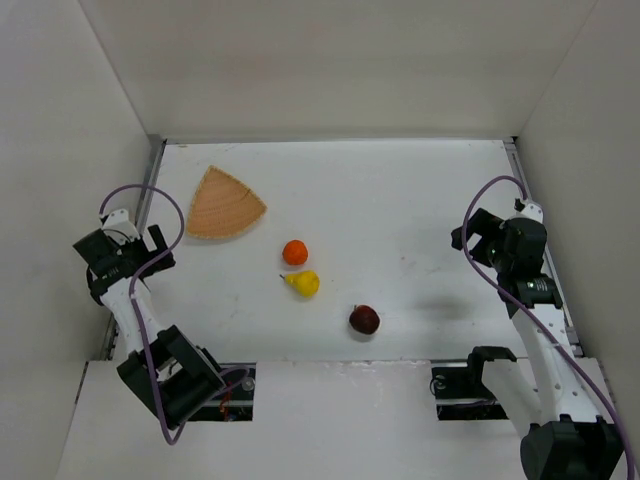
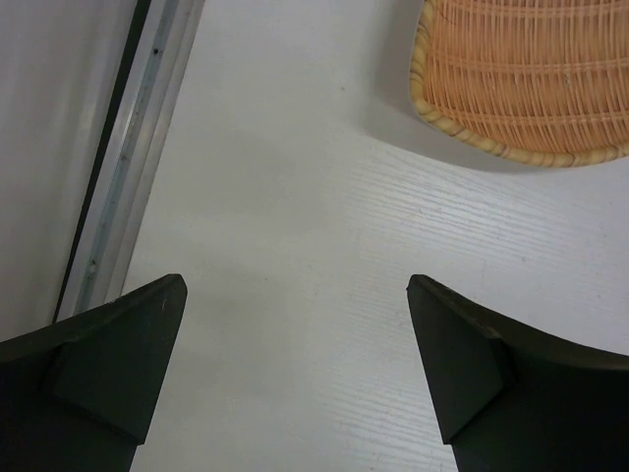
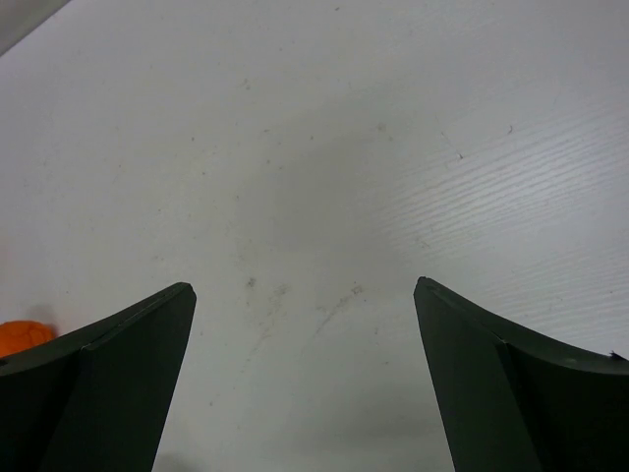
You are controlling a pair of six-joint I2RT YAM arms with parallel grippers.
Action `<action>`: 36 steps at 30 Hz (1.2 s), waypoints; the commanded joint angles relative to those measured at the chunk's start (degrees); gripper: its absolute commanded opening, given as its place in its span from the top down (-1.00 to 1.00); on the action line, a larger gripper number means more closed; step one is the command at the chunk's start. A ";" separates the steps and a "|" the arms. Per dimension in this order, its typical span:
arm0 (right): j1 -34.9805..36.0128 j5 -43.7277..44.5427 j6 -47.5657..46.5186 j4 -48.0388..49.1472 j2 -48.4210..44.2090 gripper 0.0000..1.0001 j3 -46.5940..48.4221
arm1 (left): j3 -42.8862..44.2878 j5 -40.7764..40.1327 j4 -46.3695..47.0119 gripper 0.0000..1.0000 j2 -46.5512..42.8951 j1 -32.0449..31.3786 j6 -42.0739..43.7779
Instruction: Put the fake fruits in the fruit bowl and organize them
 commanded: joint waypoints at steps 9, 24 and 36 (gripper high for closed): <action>0.87 -0.33 -0.67 2.67 0.44 -1.00 0.36 | 5.57 1.98 -3.41 -1.00 -3.45 -11.02 9.29; 5.71 0.20 1.08 3.20 2.73 -1.00 -0.16 | 31.78 -12.86 -21.20 -0.93 26.50 -65.62 10.09; 7.20 0.37 2.23 2.32 -0.35 -1.00 -2.63 | 29.77 -15.16 -14.60 -0.60 37.06 -68.97 4.47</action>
